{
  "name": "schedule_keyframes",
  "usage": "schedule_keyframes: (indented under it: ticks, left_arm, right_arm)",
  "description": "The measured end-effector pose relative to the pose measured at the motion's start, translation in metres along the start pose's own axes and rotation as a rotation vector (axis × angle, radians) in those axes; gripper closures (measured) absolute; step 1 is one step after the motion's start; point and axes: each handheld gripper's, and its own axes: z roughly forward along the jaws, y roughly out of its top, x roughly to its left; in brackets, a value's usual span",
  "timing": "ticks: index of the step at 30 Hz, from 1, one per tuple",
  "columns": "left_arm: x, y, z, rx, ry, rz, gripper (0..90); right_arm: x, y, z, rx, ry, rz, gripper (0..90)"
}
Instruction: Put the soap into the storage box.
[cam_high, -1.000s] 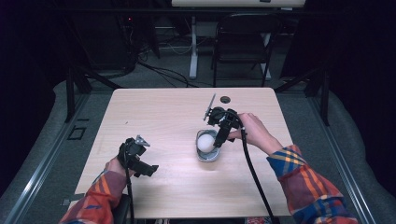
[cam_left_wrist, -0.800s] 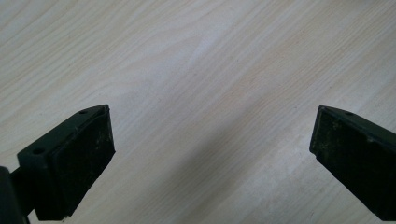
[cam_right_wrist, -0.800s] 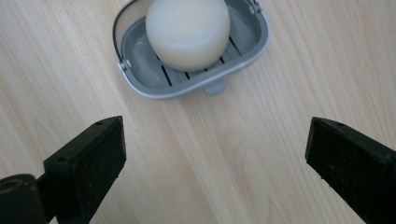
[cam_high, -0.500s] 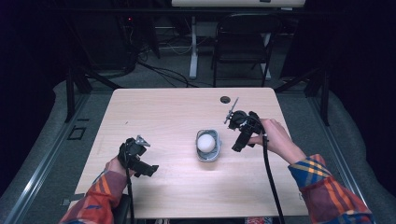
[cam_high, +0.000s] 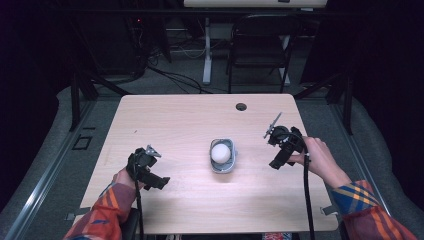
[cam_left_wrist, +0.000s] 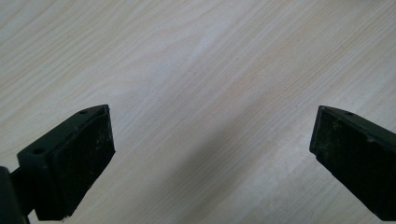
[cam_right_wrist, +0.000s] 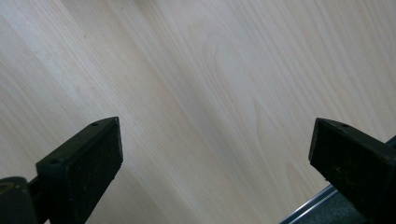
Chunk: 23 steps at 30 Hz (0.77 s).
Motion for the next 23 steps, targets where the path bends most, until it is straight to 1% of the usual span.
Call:
schedule_keyframes:
  ticks: [1, 2, 3, 4, 5, 6, 8, 11, 12, 13, 15, 16, 17, 18, 19, 20, 21, 22, 23]
  left_arm:
    - [0.000, 0.000, 0.000, -0.001, 0.000, 0.000, 0.0]
    - [0.000, 0.000, 0.000, 0.000, 0.000, 0.000, 0.0]
    - [0.000, 0.000, 0.000, 0.000, 0.000, 0.000, 0.0]
    - [0.000, 0.000, 0.000, 0.000, 0.000, 0.000, 0.0]
    - [0.000, 0.000, 0.000, 0.000, 0.000, 0.000, 0.0]
    - [0.000, 0.000, 0.000, 0.000, 0.000, 0.000, 0.0]
    - [0.000, 0.000, 0.000, 0.001, 0.000, 0.000, 0.0]
    - [0.000, 0.000, 0.000, 0.001, 0.000, 0.000, 0.0]
    - [0.000, 0.000, 0.000, 0.001, 0.000, 0.000, 0.0]
    - [0.000, 0.000, 0.001, 0.003, 0.000, 0.000, 0.0]
    - [0.000, 0.000, 0.000, 0.006, -0.003, 0.001, 0.0]
    - [0.000, 0.000, 0.001, 0.006, -0.003, 0.002, 0.0]
    - [0.000, 0.000, 0.001, 0.007, -0.006, 0.002, 0.0]
    - [0.000, 0.000, 0.000, 0.007, -0.006, 0.002, 0.0]
    - [0.000, 0.000, 0.000, 0.005, -0.005, 0.002, 0.0]
    - [0.000, 0.000, 0.000, 0.004, -0.006, 0.002, 0.0]
    - [0.000, 0.001, 0.001, 0.003, -0.007, 0.003, 0.0]
    - [0.000, 0.001, 0.001, 0.000, -0.005, 0.002, 0.0]
    - [0.000, 0.001, 0.001, 0.002, -0.007, 0.003, 0.0]
  right_arm:
    - [-0.001, -0.003, 0.001, 0.003, 0.001, 0.006, 2.0]
    - [-0.003, -0.008, 0.001, 0.015, -0.008, 0.010, 1.9]
    - [-0.003, -0.012, 0.003, 0.002, 0.003, 0.026, 1.7]
    - [-0.004, -0.016, 0.005, 0.003, 0.004, 0.039, 1.5]
    - [-0.005, -0.020, 0.006, 0.011, 0.003, 0.041, 1.5]
    - [-0.006, -0.026, 0.009, 0.013, -0.003, 0.052, 1.5]
    - [-0.007, -0.036, 0.015, 0.010, 0.009, 0.079, 1.5]
    - [-0.008, -0.049, 0.024, 0.020, 0.005, 0.098, 1.6]
    - [-0.008, -0.054, 0.028, 0.027, 0.012, 0.103, 1.8]
    - [-0.007, -0.058, 0.032, 0.019, 0.007, 0.115, 1.9]
    - [-0.005, -0.066, 0.040, 0.026, 0.005, 0.120, 3.0]
    - [-0.003, -0.070, 0.044, 0.023, 0.011, 0.131, 3.4]
    - [-0.001, -0.073, 0.048, 0.009, 0.018, 0.145, 4.5]
    - [0.001, -0.076, 0.052, 0.015, 0.015, 0.143, 5.8]
    - [0.002, -0.077, 0.054, 0.038, 0.005, 0.126, 6.7]
    - [0.002, -0.078, 0.056, 0.053, 0.005, 0.107, 7.4]
    - [0.003, -0.079, 0.057, 0.053, 0.016, 0.116, 8.5]
    - [0.006, -0.082, 0.062, 0.013, 0.019, 0.153, 10.6]
    - [0.005, -0.081, 0.062, 0.035, 0.021, 0.137, 12.0]
